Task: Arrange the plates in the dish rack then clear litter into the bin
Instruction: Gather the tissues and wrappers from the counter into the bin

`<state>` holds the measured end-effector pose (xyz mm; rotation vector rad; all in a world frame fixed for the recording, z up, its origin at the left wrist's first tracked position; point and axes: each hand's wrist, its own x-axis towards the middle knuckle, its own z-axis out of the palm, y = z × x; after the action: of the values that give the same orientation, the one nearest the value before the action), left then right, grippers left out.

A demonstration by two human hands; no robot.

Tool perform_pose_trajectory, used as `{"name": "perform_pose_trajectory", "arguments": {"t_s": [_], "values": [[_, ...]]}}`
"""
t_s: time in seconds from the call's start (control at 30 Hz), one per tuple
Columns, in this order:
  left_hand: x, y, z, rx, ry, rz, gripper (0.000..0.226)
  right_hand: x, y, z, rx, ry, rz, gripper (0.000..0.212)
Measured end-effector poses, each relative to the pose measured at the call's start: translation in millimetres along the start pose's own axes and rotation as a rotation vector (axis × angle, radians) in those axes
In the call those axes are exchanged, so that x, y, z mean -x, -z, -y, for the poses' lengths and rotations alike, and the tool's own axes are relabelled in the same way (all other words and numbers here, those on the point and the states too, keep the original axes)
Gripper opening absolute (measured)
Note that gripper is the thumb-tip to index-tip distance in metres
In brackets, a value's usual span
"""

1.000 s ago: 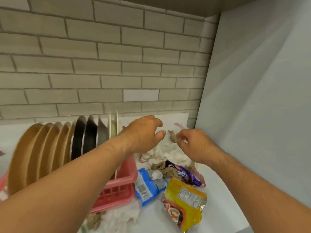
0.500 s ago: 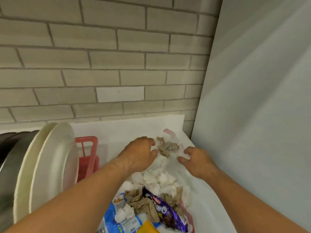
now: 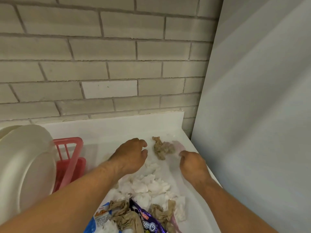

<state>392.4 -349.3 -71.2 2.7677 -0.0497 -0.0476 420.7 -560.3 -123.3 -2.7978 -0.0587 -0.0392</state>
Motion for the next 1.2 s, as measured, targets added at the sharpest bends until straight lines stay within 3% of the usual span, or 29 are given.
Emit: {"name": "perform_pose_trajectory", "arguments": {"t_s": [0.07,0.2,0.3,0.37,0.47,0.5,0.6,0.67,0.73,0.8,0.9,0.97,1.07,1.2], "values": [[-4,-4,-4,-0.004,-0.012,-0.001,0.039,-3,9,-10,-0.068,-0.061,-0.118,0.028],[-13,-11,-9,-0.020,-0.038,-0.013,0.038,-6,30,-29,-0.264,-0.159,-0.227,0.030],[-24,-19,-15,-0.019,-0.053,0.002,0.040,-6,35,-37,-0.268,-0.170,-0.146,0.044],[-36,-27,-19,-0.027,-0.095,0.027,0.041,-6,27,-40,-0.210,-0.166,-0.075,0.036],[-55,-42,-25,-0.023,-0.156,0.097,0.050,2,8,-38,-0.087,-0.067,0.029,0.007],[-61,-46,-27,-0.038,-0.161,0.124,0.054,6,3,-38,-0.092,-0.059,0.053,0.008],[-77,-57,-34,-0.143,-0.147,0.194,0.063,13,-7,-44,-0.139,-0.071,0.057,0.038],[-89,-65,-36,-0.209,-0.118,0.230,0.063,14,-15,-48,-0.016,-0.055,0.061,0.060],[-102,-74,-36,-0.230,-0.089,0.280,0.061,18,-25,-49,0.137,-0.008,0.033,0.050],[-109,-85,-32,-0.229,-0.090,0.339,0.060,22,-33,-52,0.135,-0.058,0.057,0.046],[-105,-102,-28,-0.200,-0.143,0.196,0.054,21,-42,-61,0.106,-0.065,0.099,0.058],[-100,-105,-30,-0.183,-0.163,0.069,0.045,22,-42,-61,0.080,-0.047,0.029,0.049],[-95,-101,-35,-0.268,-0.173,0.098,0.040,23,-50,-63,-0.053,0.037,-0.159,0.039],[-90,-89,-41,-0.133,-0.176,0.122,0.041,35,-36,-54,-0.170,0.044,-0.113,0.019]]}}
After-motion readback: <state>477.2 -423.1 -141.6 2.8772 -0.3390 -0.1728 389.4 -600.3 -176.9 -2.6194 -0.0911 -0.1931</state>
